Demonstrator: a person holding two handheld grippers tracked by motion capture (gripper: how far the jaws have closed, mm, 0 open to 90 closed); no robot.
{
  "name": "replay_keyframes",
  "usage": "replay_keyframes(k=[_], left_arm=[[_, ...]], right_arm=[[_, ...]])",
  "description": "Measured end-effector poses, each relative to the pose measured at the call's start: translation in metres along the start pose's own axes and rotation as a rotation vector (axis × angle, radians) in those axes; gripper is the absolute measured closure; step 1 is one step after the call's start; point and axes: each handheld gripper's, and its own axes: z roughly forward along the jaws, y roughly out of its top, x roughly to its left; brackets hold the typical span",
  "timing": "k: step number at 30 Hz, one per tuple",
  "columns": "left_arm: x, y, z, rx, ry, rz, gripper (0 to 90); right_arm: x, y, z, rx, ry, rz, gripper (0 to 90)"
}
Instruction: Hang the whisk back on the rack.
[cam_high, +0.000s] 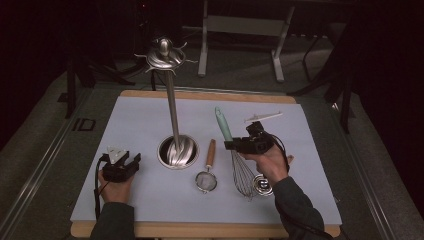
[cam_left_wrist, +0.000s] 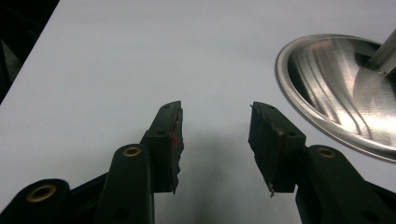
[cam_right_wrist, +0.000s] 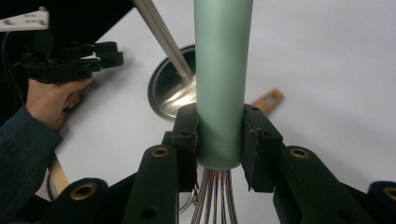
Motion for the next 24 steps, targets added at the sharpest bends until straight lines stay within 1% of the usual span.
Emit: replay_keyframes(k=[5, 6, 7, 11, 17, 19, 20, 24], left_arm=[[0.0, 0.0, 0.0, 0.0, -0.001, -0.002, 54.9], [0.0, 0.0, 0.0, -0.001, -0.001, -0.004, 54.9], [0.0, 0.0, 0.0, -0.001, -0.001, -0.004, 54.9], [0.001, 0.0, -0.001, -0.002, -0.002, -0.007, 54.9], [0.001, 0.0, 0.0, -0.004, -0.003, -0.006, 54.9], [0.001, 0.0, 0.0, -0.005, -0.003, -0.008, 54.9], [0.001, 0.0, -0.001, -0.002, -0.004, -0.004, 54.9], [0.001, 0.0, -0.001, -0.004, -0.005, -0.005, 55.0]], right_arm=[[0.007, 0.005, -0.002, -0.039, 0.006, -0.086, 69.2], [0.009, 0.006, -0.003, -0.055, 0.012, -0.115, 69.2], [0.009, 0.006, -0.003, -0.055, 0.012, -0.115, 69.2], [0.014, 0.009, -0.004, -0.078, 0.024, -0.175, 69.2], [0.02, 0.013, -0.006, -0.102, 0.04, -0.222, 69.2], [0.02, 0.013, -0.006, -0.111, 0.041, -0.226, 69.2], [0.022, 0.016, -0.007, -0.127, 0.046, -0.228, 69.2], [0.025, 0.018, -0.008, -0.14, 0.051, -0.244, 69.2]])
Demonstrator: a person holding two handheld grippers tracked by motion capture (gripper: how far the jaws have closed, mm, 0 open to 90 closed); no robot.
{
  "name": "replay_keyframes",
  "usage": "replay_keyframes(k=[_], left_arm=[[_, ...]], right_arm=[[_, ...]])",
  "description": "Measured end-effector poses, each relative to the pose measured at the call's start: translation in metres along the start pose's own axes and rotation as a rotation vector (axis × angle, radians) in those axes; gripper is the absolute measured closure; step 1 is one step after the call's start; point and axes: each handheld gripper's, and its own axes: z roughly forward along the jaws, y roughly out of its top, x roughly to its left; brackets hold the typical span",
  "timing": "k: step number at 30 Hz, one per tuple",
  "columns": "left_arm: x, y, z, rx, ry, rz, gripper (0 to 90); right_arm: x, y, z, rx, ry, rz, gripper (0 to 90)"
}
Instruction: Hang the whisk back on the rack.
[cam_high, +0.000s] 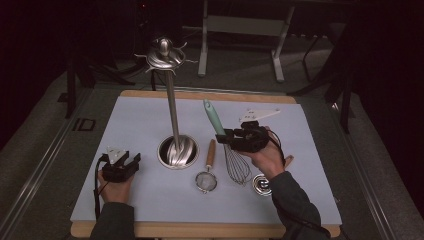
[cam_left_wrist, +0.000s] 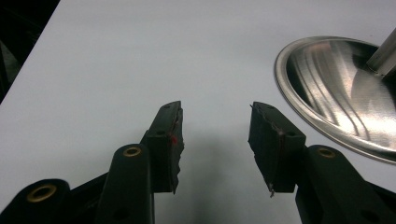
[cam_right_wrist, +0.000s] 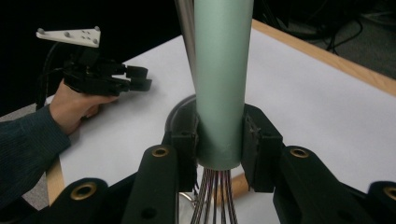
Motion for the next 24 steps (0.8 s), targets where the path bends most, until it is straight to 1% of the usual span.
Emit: replay_keyframes(k=[2, 8, 10, 14, 21, 24], left_arm=[[0.0, 0.0, 0.0, 0.0, 0.001, -0.001, 54.9], [0.0, 0.0, 0.0, 0.001, 0.001, 0.0, 54.9], [0.0, 0.0, 0.0, 0.0, 0.001, -0.002, 54.9], [0.0, 0.0, 0.0, 0.0, -0.001, -0.003, 54.9], [0.0, 0.0, 0.0, 0.001, 0.0, -0.003, 54.9], [0.0, 0.0, 0.0, 0.001, 0.0, -0.003, 54.9]], right_arm=[[0.004, 0.004, 0.0, -0.012, 0.006, -0.021, 69.2], [0.009, 0.014, 0.001, -0.037, 0.014, -0.037, 69.2], [0.013, 0.019, 0.002, -0.046, 0.025, -0.061, 69.3], [0.017, 0.024, 0.002, -0.066, 0.038, -0.084, 69.2], [0.021, 0.033, 0.0, -0.097, 0.053, -0.103, 69.2], [0.022, 0.035, 0.0, -0.105, 0.056, -0.101, 69.2]])
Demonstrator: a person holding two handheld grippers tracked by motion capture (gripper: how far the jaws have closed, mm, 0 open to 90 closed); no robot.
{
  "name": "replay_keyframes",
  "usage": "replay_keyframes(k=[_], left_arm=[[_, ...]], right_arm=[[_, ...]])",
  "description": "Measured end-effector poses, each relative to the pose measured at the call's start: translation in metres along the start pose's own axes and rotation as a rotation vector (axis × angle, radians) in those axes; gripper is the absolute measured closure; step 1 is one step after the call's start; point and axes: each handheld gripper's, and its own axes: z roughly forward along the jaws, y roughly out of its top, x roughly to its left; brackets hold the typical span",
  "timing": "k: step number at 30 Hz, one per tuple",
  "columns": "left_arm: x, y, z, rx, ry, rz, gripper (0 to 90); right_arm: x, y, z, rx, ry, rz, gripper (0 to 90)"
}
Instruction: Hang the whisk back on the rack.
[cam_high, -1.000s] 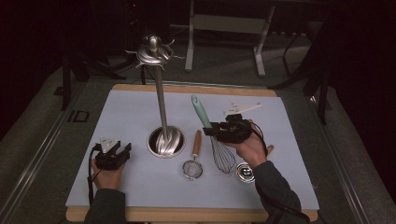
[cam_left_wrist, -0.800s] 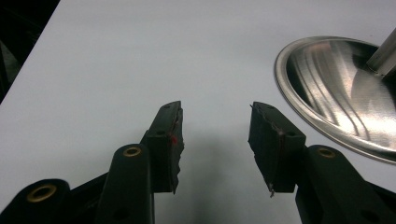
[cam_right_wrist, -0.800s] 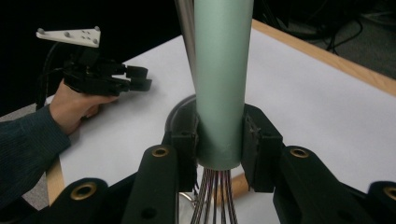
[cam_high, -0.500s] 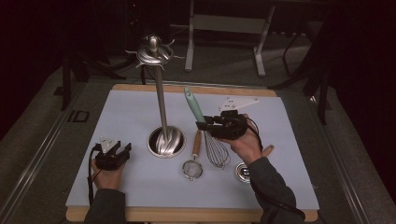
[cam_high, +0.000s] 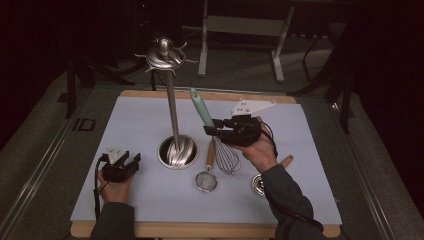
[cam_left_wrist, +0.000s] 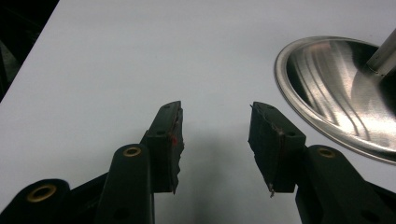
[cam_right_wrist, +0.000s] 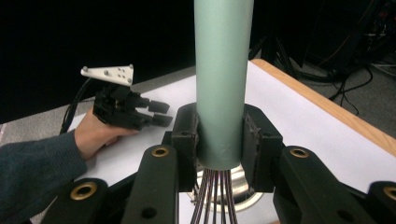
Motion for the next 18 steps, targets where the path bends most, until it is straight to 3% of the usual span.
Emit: replay_keyframes(k=[18], left_arm=[[0.0, 0.0, 0.0, 0.002, 0.0, -0.001, 54.7]], right_arm=[[0.005, 0.023, -0.007, -0.044, 0.013, -0.038, 69.2]])
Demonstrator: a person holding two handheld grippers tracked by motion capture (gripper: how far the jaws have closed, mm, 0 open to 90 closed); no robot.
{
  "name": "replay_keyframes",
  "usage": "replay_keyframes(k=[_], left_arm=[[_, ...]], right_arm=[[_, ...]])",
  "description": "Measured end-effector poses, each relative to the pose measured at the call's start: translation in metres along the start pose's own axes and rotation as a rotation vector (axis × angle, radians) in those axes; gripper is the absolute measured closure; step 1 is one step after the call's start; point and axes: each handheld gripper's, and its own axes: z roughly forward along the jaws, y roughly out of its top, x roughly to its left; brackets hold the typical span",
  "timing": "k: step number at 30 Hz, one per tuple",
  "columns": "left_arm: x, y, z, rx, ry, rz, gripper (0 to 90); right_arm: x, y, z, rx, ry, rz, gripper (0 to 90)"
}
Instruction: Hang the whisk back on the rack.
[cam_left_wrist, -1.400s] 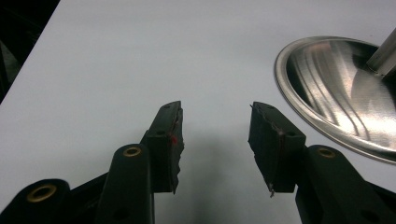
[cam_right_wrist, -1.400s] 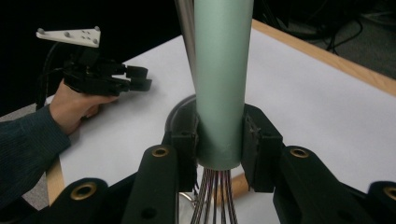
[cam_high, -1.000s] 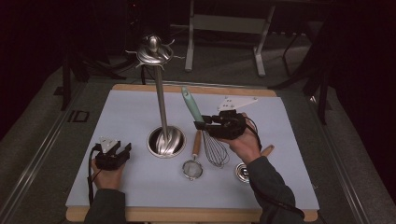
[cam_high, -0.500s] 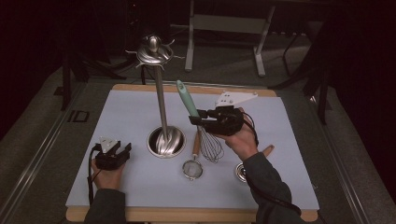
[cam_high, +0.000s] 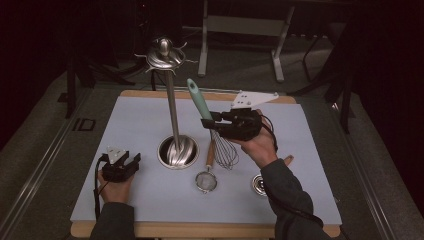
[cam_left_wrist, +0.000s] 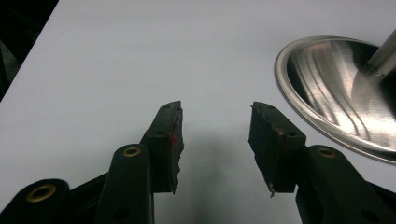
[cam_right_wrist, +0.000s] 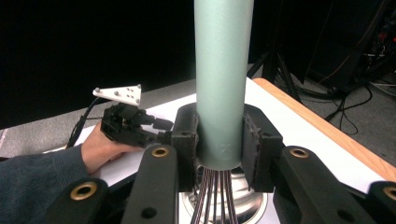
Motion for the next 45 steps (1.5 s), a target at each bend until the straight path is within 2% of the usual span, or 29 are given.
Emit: replay_keyframes(k=[18, 29, 39, 45], left_arm=[[0.0, 0.0, 0.0, 0.0, -0.001, -0.001, 54.6], [0.0, 0.0, 0.0, 0.003, -0.001, 0.001, 54.6], [0.0, 0.0, 0.0, 0.001, -0.002, -0.001, 54.5], [0.0, 0.0, 0.0, 0.001, -0.002, -0.001, 54.5]], right_arm=[[0.003, 0.018, -0.006, -0.042, 0.026, -0.035, 69.2], [0.012, 0.027, -0.011, -0.073, 0.052, -0.067, 69.2], [0.019, 0.03, -0.001, -0.063, 0.08, -0.081, 69.2], [0.019, 0.032, 0.006, -0.05, 0.075, -0.082, 69.2]])
